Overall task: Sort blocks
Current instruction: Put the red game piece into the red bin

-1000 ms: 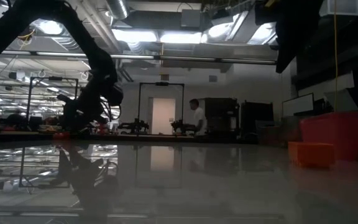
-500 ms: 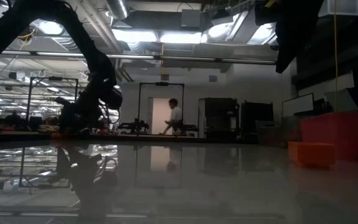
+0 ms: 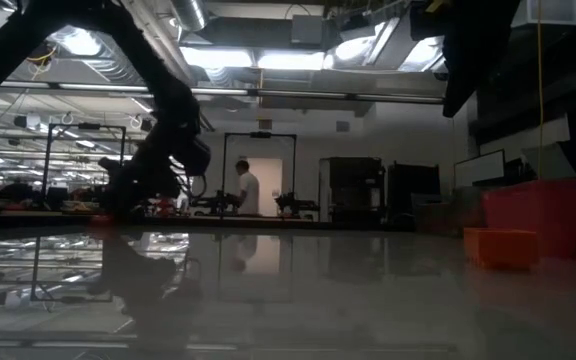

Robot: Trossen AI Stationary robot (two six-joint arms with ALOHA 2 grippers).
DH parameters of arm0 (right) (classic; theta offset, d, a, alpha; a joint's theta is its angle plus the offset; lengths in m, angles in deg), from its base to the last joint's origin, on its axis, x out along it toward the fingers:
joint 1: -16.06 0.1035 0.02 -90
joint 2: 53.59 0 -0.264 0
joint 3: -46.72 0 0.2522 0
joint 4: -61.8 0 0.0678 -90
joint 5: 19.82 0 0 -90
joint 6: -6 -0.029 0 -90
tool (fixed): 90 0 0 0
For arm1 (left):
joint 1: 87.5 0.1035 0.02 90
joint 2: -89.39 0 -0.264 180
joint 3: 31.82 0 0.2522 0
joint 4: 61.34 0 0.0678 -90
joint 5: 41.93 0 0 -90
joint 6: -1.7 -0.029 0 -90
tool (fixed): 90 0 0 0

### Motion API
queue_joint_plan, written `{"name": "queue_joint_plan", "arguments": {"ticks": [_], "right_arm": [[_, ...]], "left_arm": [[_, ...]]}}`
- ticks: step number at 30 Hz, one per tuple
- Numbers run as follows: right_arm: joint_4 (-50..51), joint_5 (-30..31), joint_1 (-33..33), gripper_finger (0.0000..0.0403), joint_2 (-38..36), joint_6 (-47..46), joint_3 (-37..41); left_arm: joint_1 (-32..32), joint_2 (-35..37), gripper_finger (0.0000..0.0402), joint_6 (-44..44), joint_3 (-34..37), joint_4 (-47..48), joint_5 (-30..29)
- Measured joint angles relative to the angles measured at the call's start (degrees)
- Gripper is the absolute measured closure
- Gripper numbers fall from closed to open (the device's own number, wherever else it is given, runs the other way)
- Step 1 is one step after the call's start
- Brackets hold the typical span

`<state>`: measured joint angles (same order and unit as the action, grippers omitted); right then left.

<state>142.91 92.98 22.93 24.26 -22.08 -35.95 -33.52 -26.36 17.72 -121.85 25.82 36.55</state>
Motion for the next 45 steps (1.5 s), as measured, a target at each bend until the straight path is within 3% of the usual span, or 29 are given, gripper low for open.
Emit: {"name": "queue_joint_plan", "arguments": {"ticks": [12, 20, 26, 37, 45], "right_arm": [[0.03, 0.12, 0.0, 0.0155, 0.02, 0.01, 0.0], [0.07, 0.12, 0.0, 0.0155, 0.02, 0.01, 0.0], [0.13, -1.3, 0.0, 0.0155, 0.02, 0.02, 0.0], [0.17, -2.94, 0.0, 0.0155, 0.02, 0.02, 0.0], [0.24, -2.94, -0.02, 0.0155, 0.04, 0.0, 0.0]], "left_arm": [[-13.72, 5.89, 0.0316, -1.34, 0.06, 0.42, -0.17], [-15.0, 11.17, 0.0316, 0.49, 0.06, 0.71, -0.86], [-14.47, 10.86, 0.0313, -4.69, 0.06, 0.59, -2.43], [-11.6, 10.86, 0.0193, -1.4, 0.07, 0.88, -3.31], [-9.35, 10.86, 0.0165, 3.51, 7.34, -4.15, -3.26]]}}
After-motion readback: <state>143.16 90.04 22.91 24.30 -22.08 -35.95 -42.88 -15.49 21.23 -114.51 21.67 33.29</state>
